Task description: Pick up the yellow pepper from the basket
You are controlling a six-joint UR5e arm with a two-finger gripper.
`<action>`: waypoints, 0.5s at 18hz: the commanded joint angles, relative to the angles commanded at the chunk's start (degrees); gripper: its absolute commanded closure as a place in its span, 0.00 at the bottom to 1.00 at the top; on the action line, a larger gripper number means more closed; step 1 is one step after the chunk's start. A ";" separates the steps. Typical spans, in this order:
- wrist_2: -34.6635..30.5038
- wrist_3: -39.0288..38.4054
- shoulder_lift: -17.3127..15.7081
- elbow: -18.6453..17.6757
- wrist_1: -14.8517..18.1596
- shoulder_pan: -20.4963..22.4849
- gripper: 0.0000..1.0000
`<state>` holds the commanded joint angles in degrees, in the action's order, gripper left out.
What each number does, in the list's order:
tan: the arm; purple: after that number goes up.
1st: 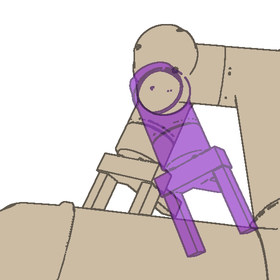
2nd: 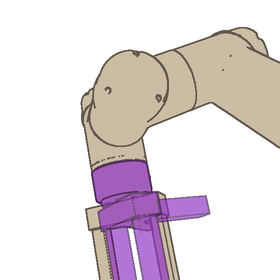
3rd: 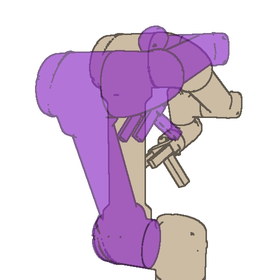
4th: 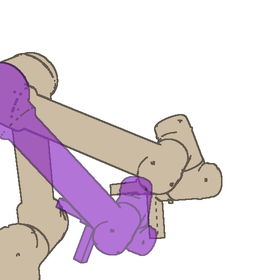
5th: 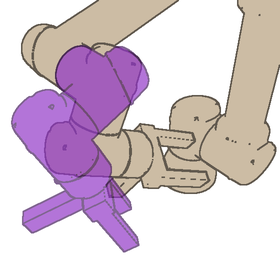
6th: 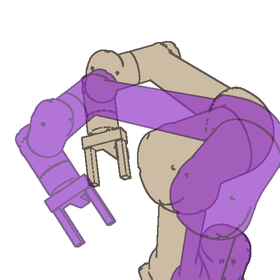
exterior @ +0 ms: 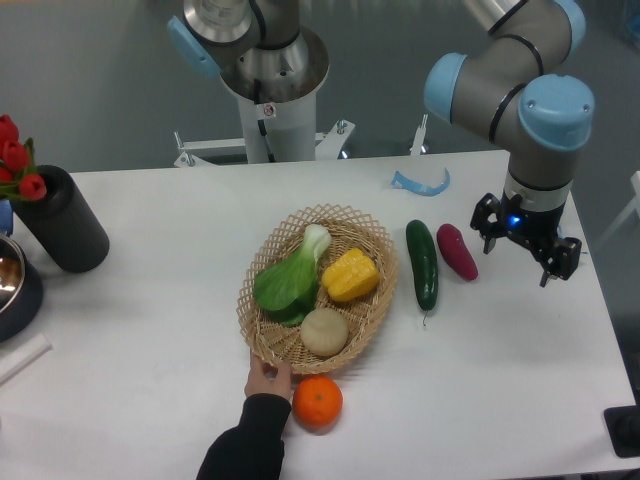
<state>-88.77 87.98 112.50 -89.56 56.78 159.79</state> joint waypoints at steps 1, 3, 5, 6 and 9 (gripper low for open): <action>0.00 0.00 0.00 -0.09 0.00 0.00 0.00; 0.09 0.00 -0.09 -0.09 0.00 0.00 0.00; 0.17 0.00 -0.09 -0.09 0.09 0.00 0.00; 0.17 0.00 -0.17 -0.09 0.09 0.00 0.00; 0.17 -0.09 -0.18 -0.70 0.09 0.00 0.00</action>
<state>-88.59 87.89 112.32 -90.26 56.87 159.79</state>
